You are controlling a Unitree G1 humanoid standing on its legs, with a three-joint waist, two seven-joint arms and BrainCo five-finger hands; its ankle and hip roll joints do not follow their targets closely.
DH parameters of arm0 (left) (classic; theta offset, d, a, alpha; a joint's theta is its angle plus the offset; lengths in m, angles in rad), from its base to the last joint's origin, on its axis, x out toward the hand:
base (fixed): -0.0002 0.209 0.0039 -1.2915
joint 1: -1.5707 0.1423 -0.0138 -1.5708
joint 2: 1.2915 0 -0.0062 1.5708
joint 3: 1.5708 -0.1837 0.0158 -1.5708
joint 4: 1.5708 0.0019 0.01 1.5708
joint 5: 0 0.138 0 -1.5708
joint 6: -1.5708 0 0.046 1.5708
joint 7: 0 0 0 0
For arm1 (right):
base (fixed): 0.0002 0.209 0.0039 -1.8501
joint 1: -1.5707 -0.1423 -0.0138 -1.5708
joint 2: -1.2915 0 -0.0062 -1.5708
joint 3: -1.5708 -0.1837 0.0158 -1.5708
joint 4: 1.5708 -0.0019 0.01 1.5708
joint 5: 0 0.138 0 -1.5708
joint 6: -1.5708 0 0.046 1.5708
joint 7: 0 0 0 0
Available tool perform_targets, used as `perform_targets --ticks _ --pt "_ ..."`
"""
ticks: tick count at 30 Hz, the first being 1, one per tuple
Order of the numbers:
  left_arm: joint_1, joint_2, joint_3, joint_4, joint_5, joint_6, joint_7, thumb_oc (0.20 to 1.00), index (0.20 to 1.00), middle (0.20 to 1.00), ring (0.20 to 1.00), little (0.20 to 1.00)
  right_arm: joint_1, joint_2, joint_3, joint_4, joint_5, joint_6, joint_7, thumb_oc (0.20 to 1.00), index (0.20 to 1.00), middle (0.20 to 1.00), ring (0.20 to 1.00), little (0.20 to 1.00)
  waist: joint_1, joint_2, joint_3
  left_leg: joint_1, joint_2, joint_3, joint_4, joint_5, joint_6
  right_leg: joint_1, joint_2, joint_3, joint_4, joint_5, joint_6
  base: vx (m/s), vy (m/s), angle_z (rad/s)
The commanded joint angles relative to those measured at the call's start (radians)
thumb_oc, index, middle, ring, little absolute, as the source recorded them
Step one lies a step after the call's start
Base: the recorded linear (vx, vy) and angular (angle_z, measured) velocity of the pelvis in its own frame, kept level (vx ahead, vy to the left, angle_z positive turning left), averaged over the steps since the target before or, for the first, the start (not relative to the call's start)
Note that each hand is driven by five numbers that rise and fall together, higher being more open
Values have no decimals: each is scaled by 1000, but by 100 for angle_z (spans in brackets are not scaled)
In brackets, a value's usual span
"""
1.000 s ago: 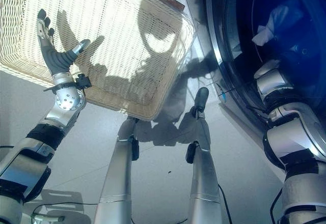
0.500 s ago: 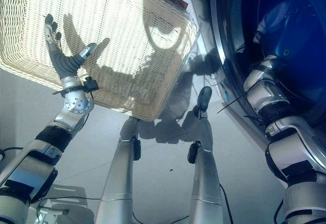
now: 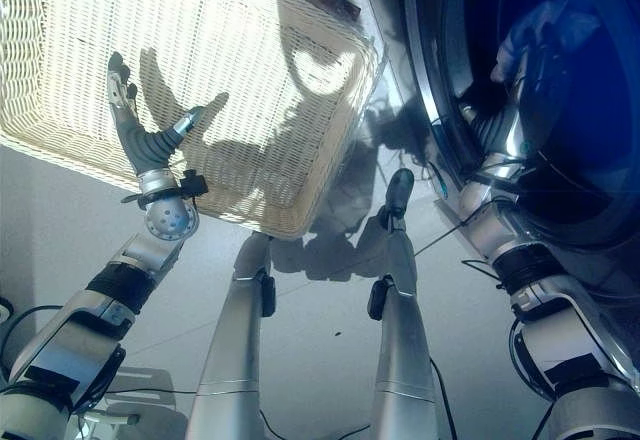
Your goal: Put the clothes into the washing machine.
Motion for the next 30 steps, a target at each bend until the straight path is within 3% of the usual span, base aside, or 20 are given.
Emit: perform_targets --ticks 1,5,10,13,21,22,26,27,28,30 --pt "73 -55 89 -71 67 -4 -7 1000 1000 1000 1000 1000 63 -14 -5 -114 -91 -72 49 1000 1000 1000 1000 1000 -18 65 -16 80 -1 -57 -125 55 40 22 -11 -1 160 -118 90 -33 51 -3" --pt "165 -88 89 -73 72 42 -33 1000 1000 1000 1000 1000 181 33 -3 -159 -126 -101 136 1000 1000 1000 1000 1000 -23 57 -16 144 1 -43 -109 47 48 82 -11 0 168 -123 85 -51 46 -3" --pt "219 -103 78 -31 26 85 -111 1000 1000 1000 1000 1000 258 70 31 -146 -137 -190 258 1000 1000 1000 1000 1000 -25 41 -16 265 15 -21 -141 47 49 202 -31 -18 134 -117 87 -76 8 2" --pt "271 -109 82 13 -11 108 -183 1000 1000 1000 1000 1000 307 89 87 -143 -125 -250 351 1000 1000 1000 1000 1000 -18 32 -16 392 36 -1 -170 42 46 317 -49 -28 116 -126 91 -79 15 0" --pt "411 -144 89 85 26 148 -294 1000 1000 1000 1000 1000 441 117 102 -122 -44 -352 537 1000 1000 1000 1000 1000 3 20 -16 654 56 49 -231 27 34 574 -96 -61 56 -137 105 -38 -7 -3" --pt "466 -152 97 104 15 156 -324 1000 1000 1000 1000 1000 496 119 93 -102 -7 -381 582 1000 1000 1000 1000 1000 14 24 -16 743 58 59 -254 20 32 663 -111 -72 35 -143 112 0 0 0" --pt "530 -157 109 136 14 155 -370 1000 1000 1000 1000 1000 562 133 70 -88 63 -392 648 1000 1000 1000 1000 1000 26 29 -16 841 56 64 -279 15 29 764 -123 -81 14 -148 117 26 -12 1" --pt "570 -163 123 169 9 159 -417 1000 1000 1000 1000 1000 607 155 47 -69 129 -386 701 1000 1000 1000 1000 1000 34 31 -16 914 53 66 -295 10 28 840 -129 -88 1 -154 120 170 -21 7" --pt "637 -170 143 225 16 173 -491 1000 1000 1000 1000 1000 681 199 4 -9 250 -357 796 1000 1000 1000 1000 1000 41 29 -71 990 55 72 -325 5 21 930 -132 -101 -33 -161 120 208 -23 7" --pt "693 -189 166 283 17 169 -549 1000 1000 1000 1000 1000 731 249 -38 79 304 -335 874 1000 1000 1000 1000 1000 43 28 -128 1049 58 81 -357 6 18 996 -131 -111 -65 -162 119 179 -12 4"
